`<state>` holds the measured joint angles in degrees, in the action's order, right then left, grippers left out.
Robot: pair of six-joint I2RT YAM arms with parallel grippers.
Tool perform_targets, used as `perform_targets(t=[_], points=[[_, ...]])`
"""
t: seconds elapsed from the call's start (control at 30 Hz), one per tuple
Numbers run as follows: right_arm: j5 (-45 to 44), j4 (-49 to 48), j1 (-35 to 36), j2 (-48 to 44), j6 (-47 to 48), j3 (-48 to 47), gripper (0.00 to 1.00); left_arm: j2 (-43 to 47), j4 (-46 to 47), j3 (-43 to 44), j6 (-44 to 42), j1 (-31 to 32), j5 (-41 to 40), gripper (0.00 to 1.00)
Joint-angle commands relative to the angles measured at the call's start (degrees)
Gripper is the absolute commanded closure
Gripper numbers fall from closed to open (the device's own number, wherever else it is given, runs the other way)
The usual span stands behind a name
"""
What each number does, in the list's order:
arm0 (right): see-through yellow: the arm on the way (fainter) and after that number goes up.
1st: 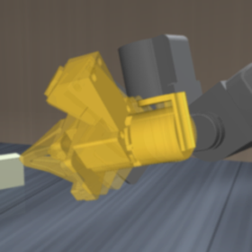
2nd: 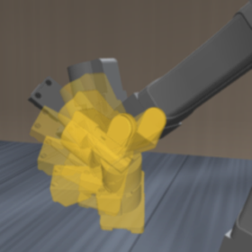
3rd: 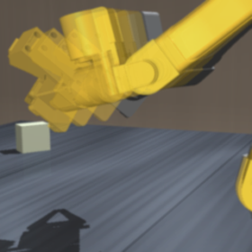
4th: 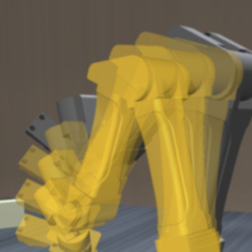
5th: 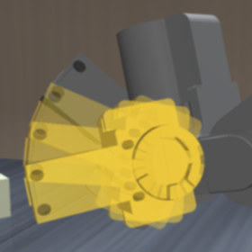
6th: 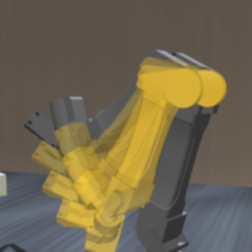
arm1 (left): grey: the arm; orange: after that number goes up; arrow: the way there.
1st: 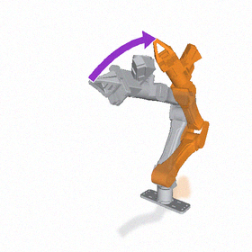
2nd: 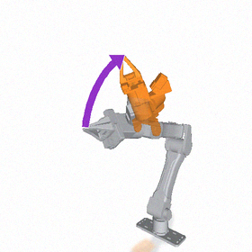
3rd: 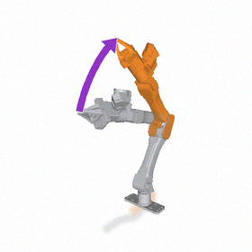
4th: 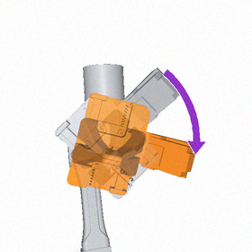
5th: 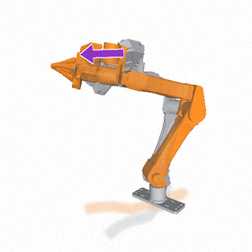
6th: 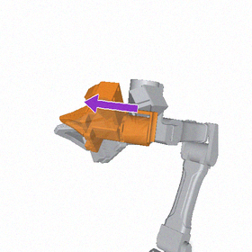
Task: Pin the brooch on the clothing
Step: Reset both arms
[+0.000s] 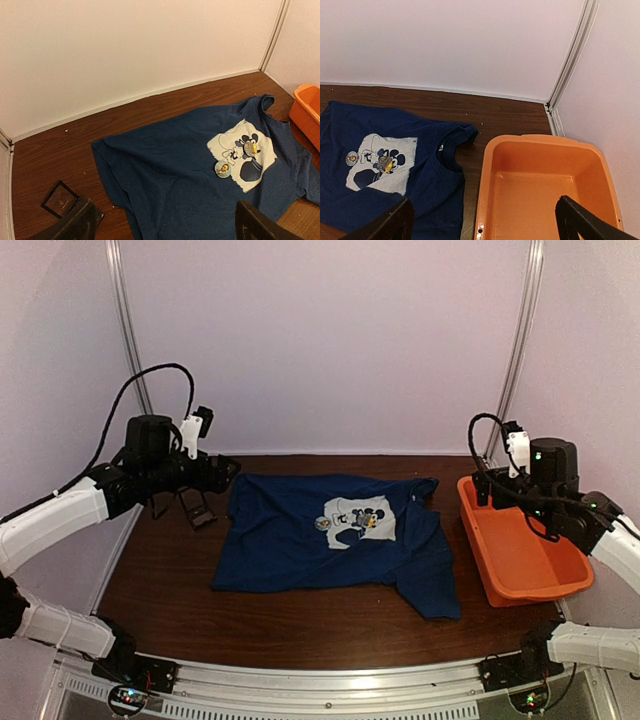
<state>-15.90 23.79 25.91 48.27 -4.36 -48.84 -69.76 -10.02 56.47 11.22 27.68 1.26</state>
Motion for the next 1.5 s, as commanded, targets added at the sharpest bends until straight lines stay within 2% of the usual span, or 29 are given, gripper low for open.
perform_targets(t=[0.0,0.2,0.47,0.9,1.47], points=[[-2.76,0.35,0.28,-1.73,-0.22,-0.89,0.0,1.32,2.82,-1.05,0.02,-0.52,-1.78,0.02],[-5.47,0.53,0.28,-2.64,-0.93,-0.43,0.0,1.61,2.97,-1.03,0.44,-0.52,-2.84,0.02],[-6.58,1.85,0.24,-3.21,-1.41,-2.1,0.0,0.09,-1.64,2.89,0.56,-0.52,-5.7,0.02],[-7.74,3.85,0.27,-5.63,1.14,-4.95,0.0,5.6,0.01,0.15,-0.96,-0.52,-9.61,0.02],[-9.33,4.52,0.28,-5.6,2.59,-7.68,0.0,6.7,-0.16,0.2,-1.29,-0.52,-11.56,0.02]])
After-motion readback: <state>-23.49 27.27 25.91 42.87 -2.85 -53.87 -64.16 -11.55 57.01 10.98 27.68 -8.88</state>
